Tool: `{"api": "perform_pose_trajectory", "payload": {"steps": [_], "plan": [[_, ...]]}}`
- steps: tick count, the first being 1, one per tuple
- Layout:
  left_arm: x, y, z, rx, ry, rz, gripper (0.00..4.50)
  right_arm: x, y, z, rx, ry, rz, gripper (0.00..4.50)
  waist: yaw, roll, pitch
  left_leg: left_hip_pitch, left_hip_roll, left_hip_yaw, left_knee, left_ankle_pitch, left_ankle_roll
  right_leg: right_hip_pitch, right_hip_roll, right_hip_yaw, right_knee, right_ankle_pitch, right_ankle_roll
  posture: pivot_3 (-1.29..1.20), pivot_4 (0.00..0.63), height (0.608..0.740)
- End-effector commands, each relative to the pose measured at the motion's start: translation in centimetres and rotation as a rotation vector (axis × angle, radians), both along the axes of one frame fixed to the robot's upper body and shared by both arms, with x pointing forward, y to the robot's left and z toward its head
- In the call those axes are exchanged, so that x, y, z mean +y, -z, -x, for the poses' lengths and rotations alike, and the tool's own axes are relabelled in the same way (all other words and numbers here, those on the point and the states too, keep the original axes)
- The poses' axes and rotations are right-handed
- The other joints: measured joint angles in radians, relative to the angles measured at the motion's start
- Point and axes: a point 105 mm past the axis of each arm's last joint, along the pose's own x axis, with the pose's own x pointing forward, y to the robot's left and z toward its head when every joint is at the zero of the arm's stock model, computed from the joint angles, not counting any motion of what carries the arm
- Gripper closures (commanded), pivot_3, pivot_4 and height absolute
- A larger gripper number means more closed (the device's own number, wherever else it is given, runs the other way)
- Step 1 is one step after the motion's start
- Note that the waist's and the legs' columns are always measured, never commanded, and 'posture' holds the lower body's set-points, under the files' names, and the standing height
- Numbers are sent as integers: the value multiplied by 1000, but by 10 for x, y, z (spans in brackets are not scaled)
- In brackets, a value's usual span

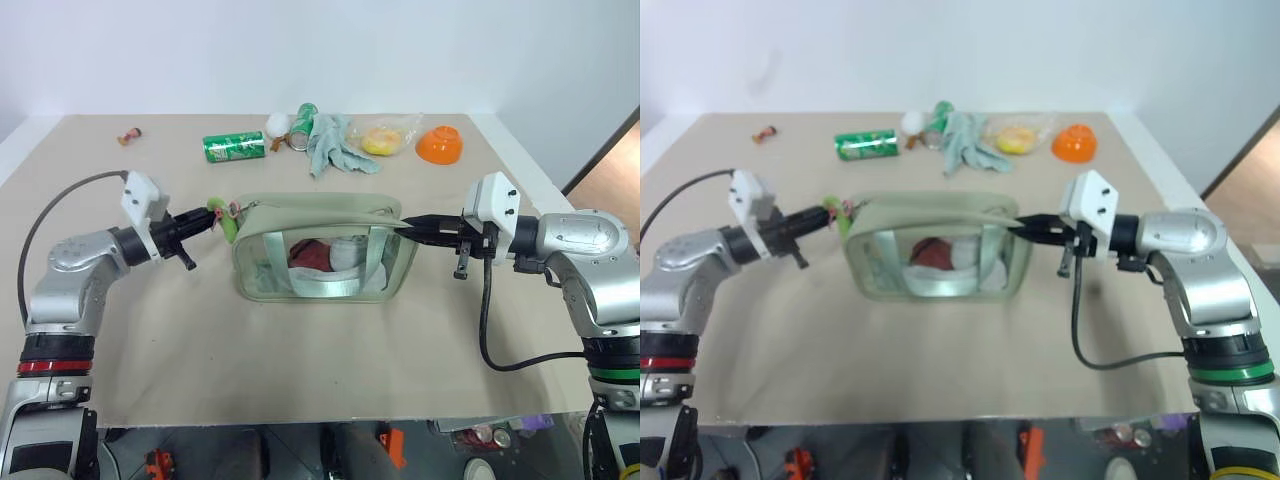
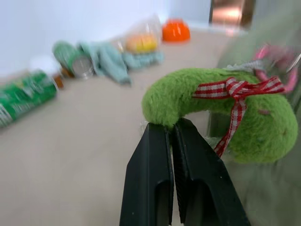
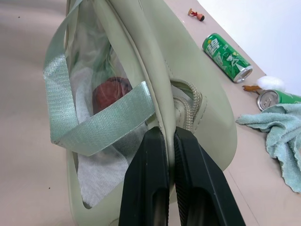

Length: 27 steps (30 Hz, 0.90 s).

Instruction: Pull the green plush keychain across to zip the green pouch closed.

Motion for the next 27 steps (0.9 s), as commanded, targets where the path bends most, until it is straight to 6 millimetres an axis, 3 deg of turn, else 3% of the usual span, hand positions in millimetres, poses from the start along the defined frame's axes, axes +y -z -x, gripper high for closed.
{"api": "perform_pose_trajectory", "payload": {"steps": [1,7,16,21,27], "plan": [[-6,-55,14,-143,27,30,4492,-5,-13,4,-59,13,7,4500,0,0,0,0,0,0,0,0,0,0,0,0,0,0,0,0,150,740],[-40,-76,23,-180,146,8,4492,-6,-13,3,-61,15,10,4500,0,0,0,0,0,0,1,0,0,0,0,1,0,1,2,0,150,740],[-90,-61,17,-156,299,-68,4492,-5,-14,4,-66,18,11,4500,0,0,0,0,-1,0,1,0,0,0,0,1,0,1,2,0,150,740],[-102,-48,16,-157,353,-181,4492,-6,-14,5,-67,21,14,4500,0,0,0,0,-1,0,1,0,0,0,1,1,0,1,2,0,150,740],[-103,-45,17,-195,406,-312,4492,-5,-14,5,-64,21,12,4500,0,0,0,0,-2,1,1,0,0,0,1,2,0,1,2,0,150,740]]}}
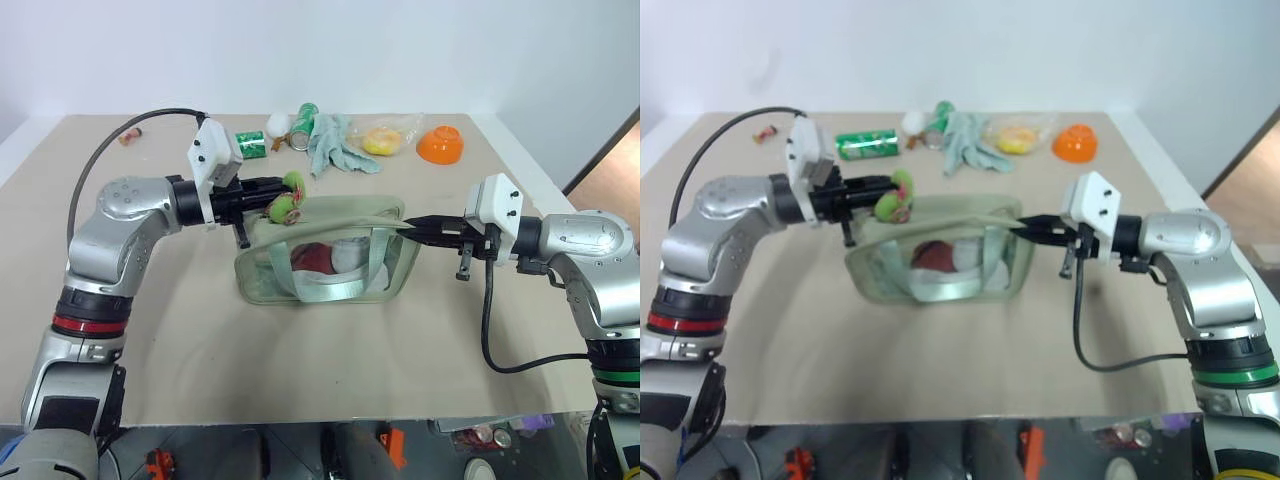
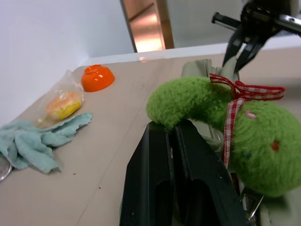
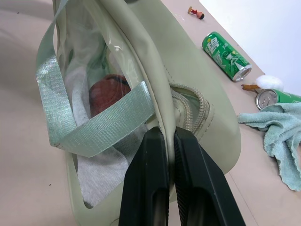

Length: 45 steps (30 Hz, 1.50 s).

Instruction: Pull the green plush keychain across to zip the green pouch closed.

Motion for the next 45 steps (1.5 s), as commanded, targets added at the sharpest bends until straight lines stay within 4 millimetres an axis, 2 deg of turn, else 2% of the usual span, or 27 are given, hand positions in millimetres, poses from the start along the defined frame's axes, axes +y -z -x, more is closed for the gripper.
{"api": "perform_pose_trajectory", "payload": {"steps": [1,6,9,16,21,23,32,36,39,45], "plan": [[-1,-8,4,-79,41,-78,4492,-4,-13,4,-56,15,3,4500,0,0,0,0,0,0,0,0,0,0,0,0,0,0,0,0,150,740],[2,-9,3,-126,52,-143,4492,-1,-11,3,-51,9,1,4500,0,0,0,0,0,0,0,0,0,0,0,0,0,0,0,0,150,740],[7,-17,-2,-151,35,-135,4492,-1,-11,2,-52,8,-1,4500,0,0,0,0,0,0,0,0,0,0,1,0,0,0,0,0,150,740],[12,-29,3,-171,69,-151,2172,0,-12,-1,-54,2,-1,4500,0,0,0,0,0,0,0,0,0,0,1,0,0,0,1,0,150,740],[24,-31,8,-144,52,-169,399,1,-12,-2,-52,-3,-1,4500,-1,0,0,0,0,0,0,0,0,0,1,0,0,0,1,0,150,740],[33,-32,9,-135,21,-166,66,1,-12,-2,-51,-5,-1,4500,-1,0,0,0,0,0,0,0,0,0,1,0,0,0,1,0,150,740],[78,-44,5,-93,-219,-36,66,2,-11,-6,-46,-14,1,4500,-2,0,0,0,1,0,0,0,0,0,0,0,0,0,1,0,150,740],[93,-30,21,33,-281,65,66,2,-11,-6,-43,-21,5,4500,-3,0,0,0,1,0,0,0,0,-1,0,0,0,-1,1,0,150,740],[90,-13,44,150,-274,163,66,1,-11,-7,-40,-23,5,4500,-3,0,0,0,1,1,0,0,0,-1,-1,1,0,-1,1,0,150,740],[58,17,80,295,-176,196,66,2,-11,-8,-34,-29,0,4500,0,-1,0,1,1,0,1,0,0,1,-2,0,1,0,2,0,150,740]]}}
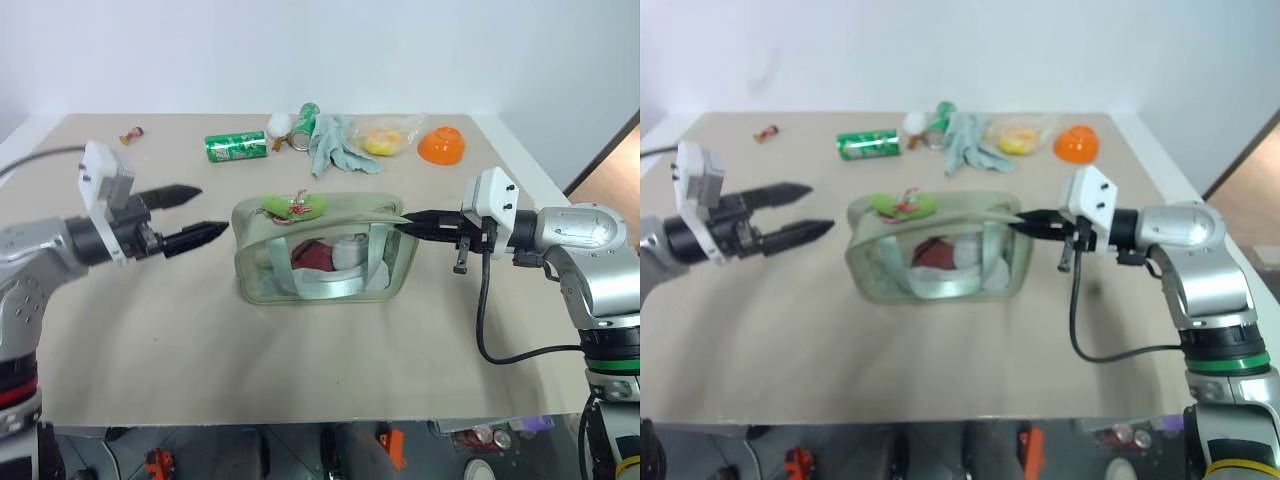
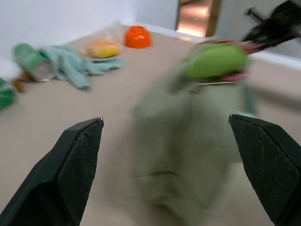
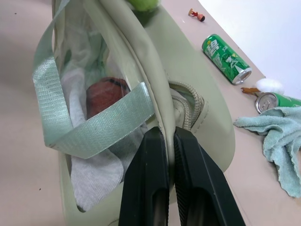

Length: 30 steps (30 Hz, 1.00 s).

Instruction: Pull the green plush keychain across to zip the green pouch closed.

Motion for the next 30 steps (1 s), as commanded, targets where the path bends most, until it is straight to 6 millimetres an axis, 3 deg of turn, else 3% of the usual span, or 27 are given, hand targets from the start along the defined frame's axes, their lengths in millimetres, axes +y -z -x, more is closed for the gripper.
{"api": "perform_pose_trajectory", "payload": {"steps": [1,13,17,26,30], "plan": [[-17,-3,14,-29,38,5,66,3,-9,1,-35,-17,0,4500,0,0,0,1,0,0,0,0,0,1,0,0,0,0,0,0,150,740],[-22,18,-12,-57,-39,-38,66,2,-11,3,-39,-15,3,4500,0,0,0,2,0,0,0,3,-2,1,3,0,0,4,-3,0,150,740],[-23,20,-19,-75,-47,-32,1196,0,-12,3,-43,-5,5,4500,0,0,0,1,0,0,0,3,-2,0,2,1,0,4,-3,0,150,740],[-29,21,-27,-113,-21,-32,4291,-4,-14,6,-34,20,0,4500,0,0,0,1,0,0,0,3,-2,0,2,1,0,4,-2,0,150,740],[-31,23,-26,-115,-6,-37,4469,-5,-15,9,21,13,-30,4500,0,0,0,1,0,0,0,3,-2,0,2,1,0,4,-2,0,150,740]]}}
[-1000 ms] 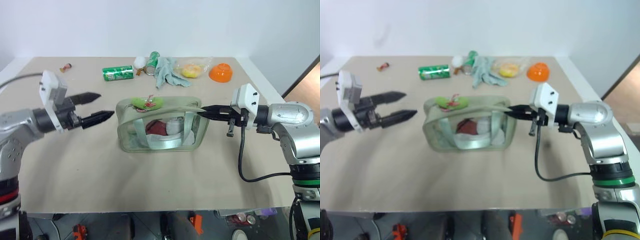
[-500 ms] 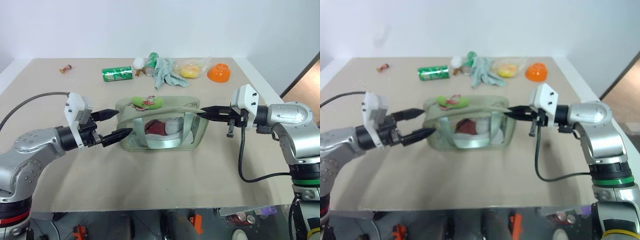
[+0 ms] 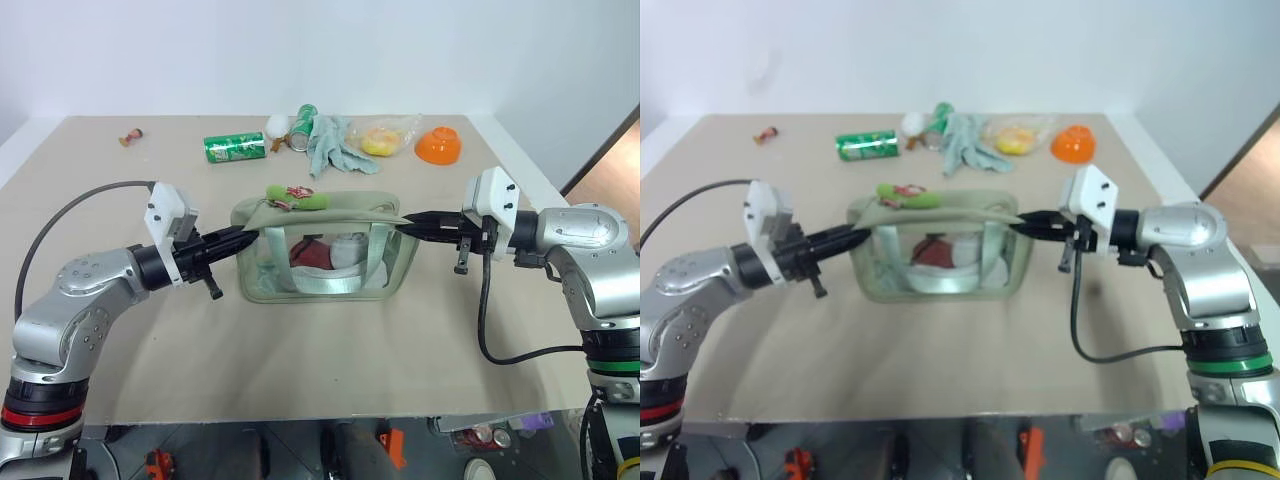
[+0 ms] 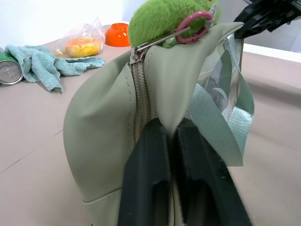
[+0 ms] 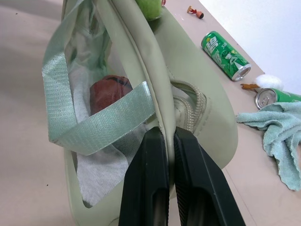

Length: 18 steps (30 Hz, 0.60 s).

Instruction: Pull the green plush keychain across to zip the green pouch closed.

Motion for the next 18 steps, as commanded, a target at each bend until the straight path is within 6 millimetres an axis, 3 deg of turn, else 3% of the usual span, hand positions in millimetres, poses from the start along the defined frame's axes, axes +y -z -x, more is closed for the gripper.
{"api": "perform_pose_trajectory", "payload": {"steps": [1,2,6,10,13,15,18], "plan": [[-4,-7,3,-47,26,-10,4469,-5,-18,5,1,13,-59,4500,0,0,0,0,0,0,0,0,0,0,0,0,0,0,0,0,150,740],[-4,-7,3,-46,28,-12,4500,-6,-20,5,7,17,-73,3748,0,0,0,0,0,0,0,0,0,0,0,0,0,0,0,0,150,740],[-3,-4,3,-47,18,-25,4500,-10,-24,9,18,19,-80,2351,0,0,0,0,0,0,0,0,0,0,0,0,0,0,0,0,150,740],[-2,-4,2,-53,2,-32,4500,-17,-59,9,5,36,-162,1016,-1,1,0,0,0,0,0,0,0,0,0,0,0,0,0,0,150,740],[-2,-3,3,-57,-1,-40,4500,7,-90,14,-50,-35,-209,20,-3,2,1,0,0,2,0,0,0,-1,0,2,0,1,1,0,150,740],[-3,-2,5,-59,-3,-43,4500,34,-101,20,-83,-114,-222,20,-2,2,1,1,1,1,-1,0,0,-1,1,2,0,1,1,0,150,740],[-5,-4,7,-67,-3,-36,4500,68,-94,26,-91,-194,-175,20,-1,2,1,1,2,0,-1,0,0,-1,2,1,0,1,0,0,150,740]]}}
